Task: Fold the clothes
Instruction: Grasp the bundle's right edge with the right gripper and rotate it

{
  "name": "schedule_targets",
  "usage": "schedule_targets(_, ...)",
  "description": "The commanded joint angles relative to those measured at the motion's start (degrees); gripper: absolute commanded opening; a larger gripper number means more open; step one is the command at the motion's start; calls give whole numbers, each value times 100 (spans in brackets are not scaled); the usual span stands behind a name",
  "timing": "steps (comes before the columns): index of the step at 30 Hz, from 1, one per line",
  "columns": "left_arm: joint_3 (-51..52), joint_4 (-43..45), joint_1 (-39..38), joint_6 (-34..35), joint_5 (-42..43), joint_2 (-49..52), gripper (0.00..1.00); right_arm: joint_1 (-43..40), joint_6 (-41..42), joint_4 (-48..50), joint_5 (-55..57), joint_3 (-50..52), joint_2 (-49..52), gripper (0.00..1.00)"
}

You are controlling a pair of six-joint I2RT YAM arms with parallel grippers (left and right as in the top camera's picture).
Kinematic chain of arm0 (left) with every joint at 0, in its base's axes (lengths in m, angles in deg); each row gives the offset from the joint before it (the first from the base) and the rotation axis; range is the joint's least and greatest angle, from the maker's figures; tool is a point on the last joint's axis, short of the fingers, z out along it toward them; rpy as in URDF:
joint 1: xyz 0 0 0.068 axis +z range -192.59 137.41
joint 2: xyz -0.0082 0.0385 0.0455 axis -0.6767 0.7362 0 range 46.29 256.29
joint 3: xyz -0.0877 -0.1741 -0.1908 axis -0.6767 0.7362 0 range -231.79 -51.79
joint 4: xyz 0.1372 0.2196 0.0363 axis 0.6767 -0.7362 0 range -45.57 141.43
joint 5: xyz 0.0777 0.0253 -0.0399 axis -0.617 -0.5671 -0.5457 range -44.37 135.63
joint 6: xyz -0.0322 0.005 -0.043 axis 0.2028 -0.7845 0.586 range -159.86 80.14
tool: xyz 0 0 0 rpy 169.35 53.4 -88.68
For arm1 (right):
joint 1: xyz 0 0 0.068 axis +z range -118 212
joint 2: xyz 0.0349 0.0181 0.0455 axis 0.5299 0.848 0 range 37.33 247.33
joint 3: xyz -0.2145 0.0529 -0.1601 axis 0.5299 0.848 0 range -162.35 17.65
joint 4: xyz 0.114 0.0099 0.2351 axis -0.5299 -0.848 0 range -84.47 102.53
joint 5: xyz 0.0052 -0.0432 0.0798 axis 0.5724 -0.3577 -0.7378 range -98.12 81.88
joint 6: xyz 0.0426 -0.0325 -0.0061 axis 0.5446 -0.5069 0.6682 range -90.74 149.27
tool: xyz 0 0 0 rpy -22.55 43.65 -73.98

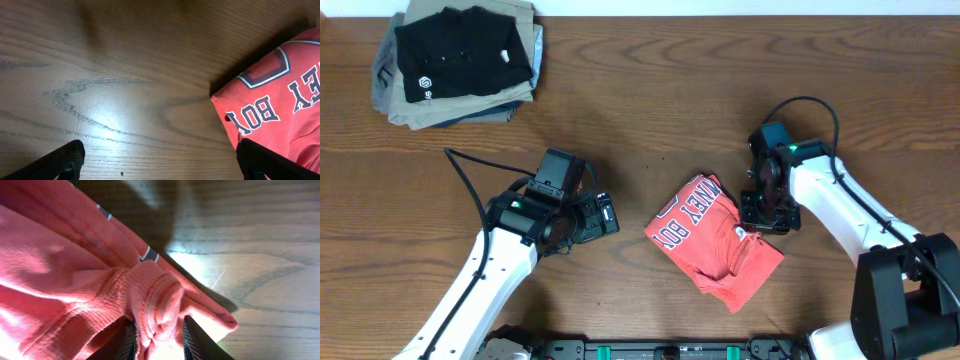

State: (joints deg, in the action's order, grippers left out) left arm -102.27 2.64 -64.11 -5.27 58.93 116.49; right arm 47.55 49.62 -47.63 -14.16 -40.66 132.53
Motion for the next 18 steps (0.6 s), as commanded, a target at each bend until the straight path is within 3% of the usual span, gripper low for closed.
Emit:
schedule_targets(1,-37,7,20,31,-74,22,98,212,-46,107,-22,352,17,30)
schedule_targets(6,-37,2,20,-26,-76,22,98,258,341,227,-37,824,17,19)
schedule_targets(9,-37,2,20,-28,-76,22,98,227,634,109,66,868,17,1)
schedule_targets(15,-37,-20,20,-26,-74,22,98,11,964,-553,667,420,-42,2)
schedule_targets(18,-37,-22,20,-26,-74,22,98,-107,960,-1167,966,-66,-114,11)
